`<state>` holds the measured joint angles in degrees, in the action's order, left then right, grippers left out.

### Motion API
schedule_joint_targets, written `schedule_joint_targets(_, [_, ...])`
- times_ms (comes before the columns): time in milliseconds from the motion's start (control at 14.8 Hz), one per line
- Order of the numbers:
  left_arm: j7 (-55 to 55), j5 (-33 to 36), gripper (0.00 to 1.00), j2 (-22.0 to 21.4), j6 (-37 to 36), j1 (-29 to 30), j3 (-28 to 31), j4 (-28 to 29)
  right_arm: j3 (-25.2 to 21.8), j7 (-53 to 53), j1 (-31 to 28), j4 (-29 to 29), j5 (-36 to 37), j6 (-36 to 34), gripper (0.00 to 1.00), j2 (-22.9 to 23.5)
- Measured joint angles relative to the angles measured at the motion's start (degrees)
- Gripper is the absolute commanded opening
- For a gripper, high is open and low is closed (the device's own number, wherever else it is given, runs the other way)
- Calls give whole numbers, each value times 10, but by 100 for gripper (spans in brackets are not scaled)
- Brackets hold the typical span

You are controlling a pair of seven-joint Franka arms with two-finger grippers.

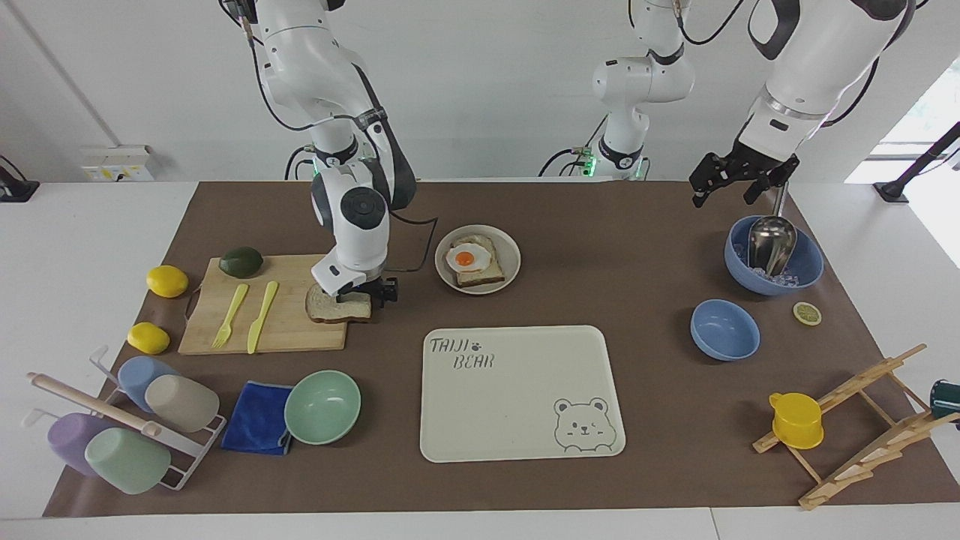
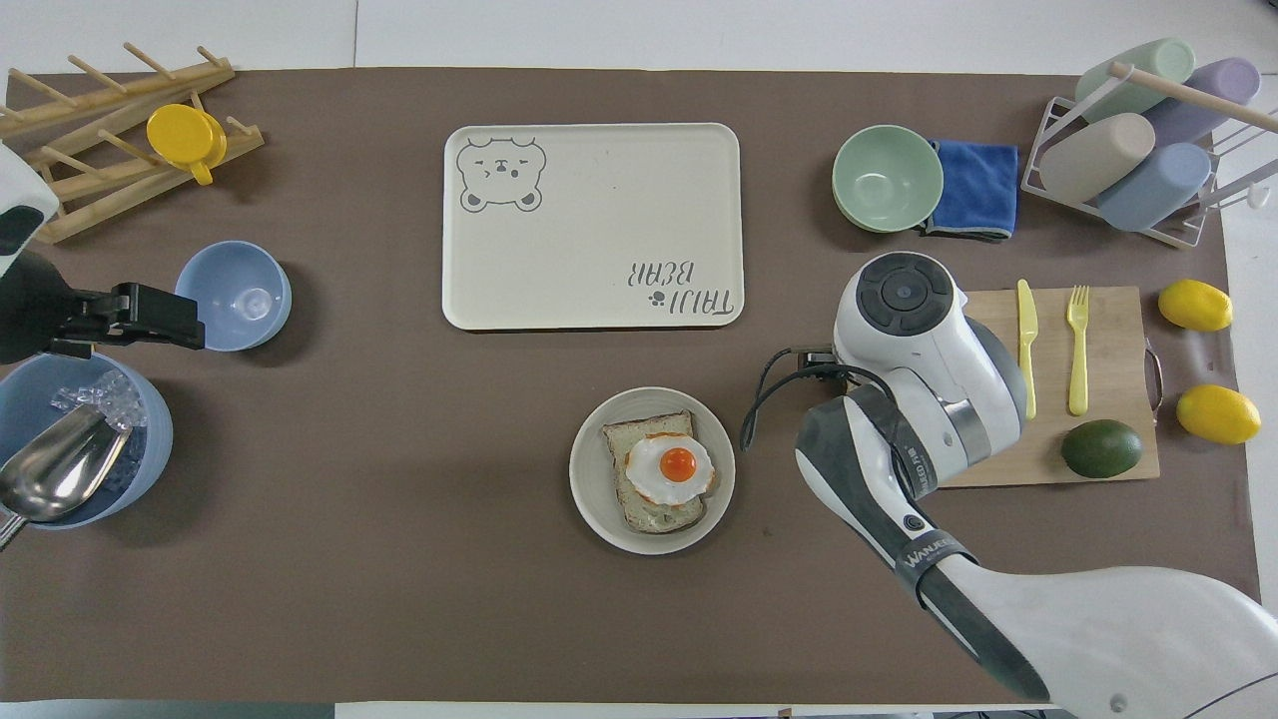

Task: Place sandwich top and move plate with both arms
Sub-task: 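Reach the right gripper to the bread slice on the cutting board and grasp it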

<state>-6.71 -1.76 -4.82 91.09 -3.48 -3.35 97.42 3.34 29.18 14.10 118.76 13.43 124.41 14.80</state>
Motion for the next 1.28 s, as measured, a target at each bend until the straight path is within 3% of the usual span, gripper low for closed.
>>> schedule_joint_targets(676, [0, 0, 100, 0, 0, 0, 0, 0, 0, -2, -1, 9, 6, 9, 100, 0])
schedule_joint_targets(1284, [0, 0, 100, 0, 0, 0, 0, 0, 3, -2, -2, 23, 63, 17, 99, 0])
